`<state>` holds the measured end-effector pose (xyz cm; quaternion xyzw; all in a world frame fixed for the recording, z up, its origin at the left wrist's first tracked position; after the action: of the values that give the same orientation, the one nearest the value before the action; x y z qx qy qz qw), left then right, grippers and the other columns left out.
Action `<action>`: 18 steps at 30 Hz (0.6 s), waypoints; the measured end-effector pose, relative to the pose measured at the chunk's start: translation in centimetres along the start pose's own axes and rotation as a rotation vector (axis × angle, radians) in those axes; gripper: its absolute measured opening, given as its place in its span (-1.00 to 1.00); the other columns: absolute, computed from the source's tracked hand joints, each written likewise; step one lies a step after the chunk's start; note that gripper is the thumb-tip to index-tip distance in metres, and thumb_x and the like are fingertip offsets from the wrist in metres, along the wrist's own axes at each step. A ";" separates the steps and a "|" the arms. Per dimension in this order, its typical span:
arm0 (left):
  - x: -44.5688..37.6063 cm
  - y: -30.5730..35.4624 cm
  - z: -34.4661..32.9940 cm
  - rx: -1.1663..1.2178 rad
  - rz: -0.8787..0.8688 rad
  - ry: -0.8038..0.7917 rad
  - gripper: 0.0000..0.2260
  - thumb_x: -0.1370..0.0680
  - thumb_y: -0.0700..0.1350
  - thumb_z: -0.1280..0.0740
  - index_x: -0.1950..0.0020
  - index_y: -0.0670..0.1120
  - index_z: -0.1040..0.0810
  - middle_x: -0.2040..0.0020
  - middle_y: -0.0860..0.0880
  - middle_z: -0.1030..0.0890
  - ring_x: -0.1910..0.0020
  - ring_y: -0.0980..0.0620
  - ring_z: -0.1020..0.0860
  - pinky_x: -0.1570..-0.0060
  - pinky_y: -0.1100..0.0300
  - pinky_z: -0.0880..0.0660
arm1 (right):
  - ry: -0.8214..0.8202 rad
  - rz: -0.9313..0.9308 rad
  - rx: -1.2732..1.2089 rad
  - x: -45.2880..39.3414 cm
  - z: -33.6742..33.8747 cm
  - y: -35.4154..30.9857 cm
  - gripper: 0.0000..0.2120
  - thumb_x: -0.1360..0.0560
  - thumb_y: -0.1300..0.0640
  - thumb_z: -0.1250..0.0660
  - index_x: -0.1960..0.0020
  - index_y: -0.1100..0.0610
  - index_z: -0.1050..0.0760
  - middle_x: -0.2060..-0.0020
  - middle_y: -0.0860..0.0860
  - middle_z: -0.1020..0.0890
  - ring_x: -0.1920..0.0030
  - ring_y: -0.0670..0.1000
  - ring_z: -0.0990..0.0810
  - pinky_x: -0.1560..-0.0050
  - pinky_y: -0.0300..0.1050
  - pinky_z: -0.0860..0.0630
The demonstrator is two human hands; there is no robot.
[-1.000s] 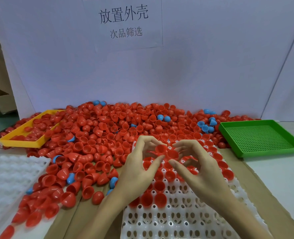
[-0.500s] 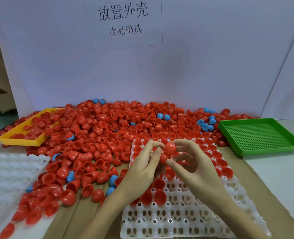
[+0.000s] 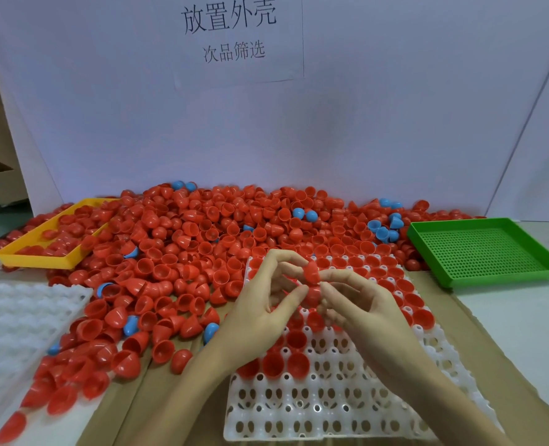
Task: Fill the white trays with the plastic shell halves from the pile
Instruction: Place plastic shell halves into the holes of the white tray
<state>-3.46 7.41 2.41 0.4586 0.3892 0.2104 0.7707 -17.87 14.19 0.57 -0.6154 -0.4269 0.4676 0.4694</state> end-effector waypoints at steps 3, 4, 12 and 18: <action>-0.2 -0.7 0.7 0.072 0.076 0.028 -0.77 -0.69 -0.21 -0.33 -0.29 0.05 -0.50 -0.07 0.05 -0.67 -0.05 0.03 -0.71 -0.08 0.25 -0.59 | -0.017 0.104 0.162 0.1 -0.3 -1.1 -0.78 -0.62 0.24 -0.40 -0.16 -0.02 -0.70 0.07 0.05 -0.74 0.08 0.04 -0.73 0.07 -0.17 -0.65; -0.1 -0.9 0.7 0.106 0.108 0.016 -0.78 -0.69 -0.21 -0.33 -0.29 0.05 -0.52 -0.06 0.06 -0.67 -0.02 0.03 -0.71 -0.05 0.27 -0.59 | 0.009 0.167 0.300 0.1 -0.2 -1.4 -0.77 -0.60 0.25 -0.43 -0.15 -0.04 -0.70 0.07 0.00 -0.73 0.09 0.04 -0.72 0.09 -0.17 -0.64; 0.1 -0.7 0.7 -0.389 -0.075 0.048 -0.80 -0.69 -0.11 -0.35 -0.26 0.16 -0.58 0.02 0.17 -0.65 -0.07 0.12 -0.64 -0.06 0.32 -0.53 | -0.044 0.232 0.785 -0.2 0.5 -1.6 -0.83 -0.54 0.15 -0.49 0.01 -0.12 -0.62 0.16 -0.15 -0.59 0.12 -0.03 -0.60 0.14 -0.24 -0.55; -0.1 -1.4 3.0 -0.822 -0.085 0.153 -0.81 -0.68 -0.10 -0.31 -0.29 0.00 -0.57 -0.11 0.18 -0.54 -0.12 0.19 -0.48 -0.21 0.24 -0.47 | -0.346 0.061 0.932 0.0 1.3 -0.8 -0.83 -0.57 0.16 -0.48 0.00 -0.13 -0.63 0.18 -0.13 -0.64 0.18 -0.13 -0.61 0.17 -0.29 -0.54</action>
<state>-1.16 5.01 2.11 0.0795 0.3474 0.3497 0.8664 -19.16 14.59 1.21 -0.2657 -0.2259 0.7175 0.6030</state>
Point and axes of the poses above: each hand's wrist, its own x-axis away from the middle knuckle, its own z-axis out of the back of the hand, y = z × x, the point moved 7 cm from there along -x, towards the middle knuckle
